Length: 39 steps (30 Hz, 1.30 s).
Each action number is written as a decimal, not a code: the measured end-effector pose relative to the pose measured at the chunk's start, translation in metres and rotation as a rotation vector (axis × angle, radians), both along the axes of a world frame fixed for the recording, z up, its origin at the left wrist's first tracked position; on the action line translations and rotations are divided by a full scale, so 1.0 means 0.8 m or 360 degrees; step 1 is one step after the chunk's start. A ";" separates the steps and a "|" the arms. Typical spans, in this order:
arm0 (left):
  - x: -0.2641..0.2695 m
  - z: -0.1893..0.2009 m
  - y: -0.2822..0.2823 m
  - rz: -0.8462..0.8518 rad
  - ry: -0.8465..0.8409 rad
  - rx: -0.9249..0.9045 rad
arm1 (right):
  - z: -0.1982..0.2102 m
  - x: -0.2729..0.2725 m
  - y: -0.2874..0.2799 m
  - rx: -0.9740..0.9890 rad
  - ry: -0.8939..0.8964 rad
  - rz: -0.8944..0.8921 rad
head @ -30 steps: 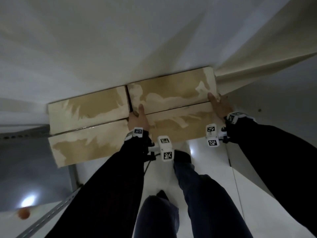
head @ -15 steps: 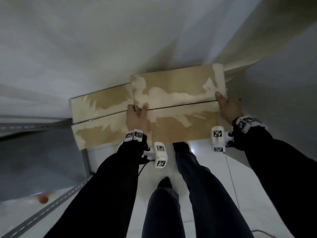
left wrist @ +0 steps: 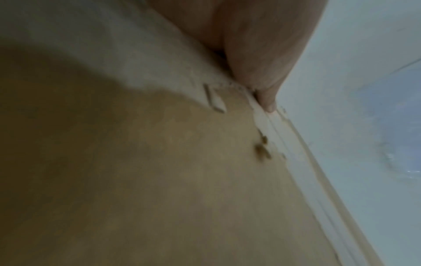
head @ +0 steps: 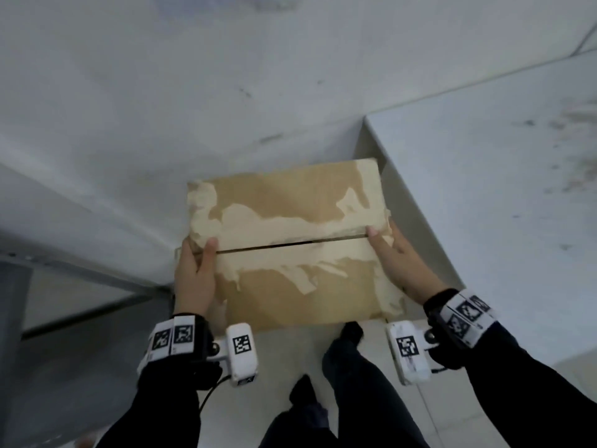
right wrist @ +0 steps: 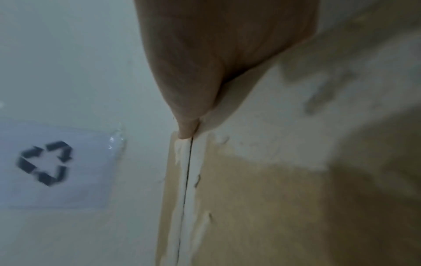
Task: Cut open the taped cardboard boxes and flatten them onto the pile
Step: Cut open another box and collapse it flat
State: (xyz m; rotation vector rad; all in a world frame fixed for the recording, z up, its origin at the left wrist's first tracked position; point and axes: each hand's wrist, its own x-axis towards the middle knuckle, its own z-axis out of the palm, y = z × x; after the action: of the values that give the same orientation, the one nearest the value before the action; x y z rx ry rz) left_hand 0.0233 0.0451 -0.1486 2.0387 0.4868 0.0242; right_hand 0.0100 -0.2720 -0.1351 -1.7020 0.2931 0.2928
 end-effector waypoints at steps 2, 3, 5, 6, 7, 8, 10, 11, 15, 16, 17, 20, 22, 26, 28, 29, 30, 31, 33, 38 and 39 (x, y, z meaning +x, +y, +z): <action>0.000 0.046 -0.022 -0.0097 -0.0101 0.0010 | 0.038 -0.018 -0.021 0.0032 -0.0062 -0.0083; 0.003 0.069 -0.038 -0.0140 -0.0136 -0.0009 | 0.058 -0.023 -0.034 0.0025 -0.0094 -0.0137; 0.013 0.105 -0.076 -0.0222 -0.0209 -0.0070 | 0.092 -0.029 -0.066 -0.0020 -0.0166 -0.0218; 0.020 0.118 -0.098 -0.0251 -0.0236 -0.0109 | 0.104 -0.029 -0.087 -0.0049 -0.0192 -0.0245; 0.027 0.128 -0.122 -0.0284 -0.0258 -0.0143 | 0.118 -0.030 -0.109 -0.0056 -0.0209 -0.0268; 0.033 0.137 -0.148 -0.0326 -0.0288 -0.0172 | 0.127 -0.029 -0.134 -0.0064 -0.0219 -0.0293; 0.045 0.147 -0.205 -0.0403 -0.0324 -0.0192 | 0.140 -0.027 -0.189 -0.0104 -0.0235 -0.0333; 0.050 0.149 -0.237 -0.0435 -0.0318 -0.0194 | 0.145 -0.026 -0.219 -0.0112 -0.0246 -0.0349; 0.063 0.137 -0.372 -0.0480 -0.0243 -0.0239 | 0.133 -0.020 -0.359 -0.0216 -0.0237 -0.0327; 0.064 0.132 -0.405 -0.0474 -0.0228 -0.0248 | 0.128 -0.017 -0.395 -0.0265 -0.0214 -0.0338; 0.064 0.126 -0.437 -0.0475 -0.0206 -0.0249 | 0.128 -0.018 -0.425 -0.0331 -0.0186 -0.0353; 0.058 0.109 -0.524 -0.0464 -0.0122 -0.0242 | 0.130 -0.017 -0.505 -0.0549 -0.0250 -0.0441; 0.053 0.100 -0.569 -0.0413 -0.0075 -0.0245 | 0.129 -0.006 -0.550 -0.0582 -0.0265 -0.0407; 0.059 0.092 -0.635 -0.0354 0.0007 -0.0170 | 0.114 0.020 -0.622 -0.0563 -0.0182 -0.0351; 0.065 0.091 -0.660 -0.0360 0.0017 -0.0130 | 0.107 0.032 -0.648 -0.0519 -0.0143 -0.0369; 0.069 0.089 -0.671 -0.0368 0.0018 -0.0113 | 0.103 0.038 -0.659 -0.0493 -0.0116 -0.0367; 0.073 0.087 -0.681 -0.0376 0.0018 -0.0099 | 0.099 0.044 -0.668 -0.0476 -0.0083 -0.0360; 0.077 0.084 -0.690 -0.0383 0.0014 -0.0082 | 0.094 0.050 -0.676 -0.0464 -0.0056 -0.0365; 0.086 0.077 -0.703 -0.0383 -0.0001 -0.0034 | 0.087 0.059 -0.688 -0.0374 0.0016 -0.0443; 0.104 0.059 -0.707 -0.0362 -0.0022 0.0017 | 0.085 0.070 -0.704 -0.0185 0.0234 -0.0308; 0.105 0.059 -0.707 -0.0377 -0.0009 0.0031 | 0.081 0.070 -0.708 -0.0143 0.0314 -0.0277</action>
State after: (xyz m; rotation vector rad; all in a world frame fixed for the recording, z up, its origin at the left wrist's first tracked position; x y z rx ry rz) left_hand 0.1074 -0.5205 -0.1013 2.1028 0.2404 -0.1088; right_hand 0.0661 -0.8385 -0.0704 -1.7254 0.6044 0.3226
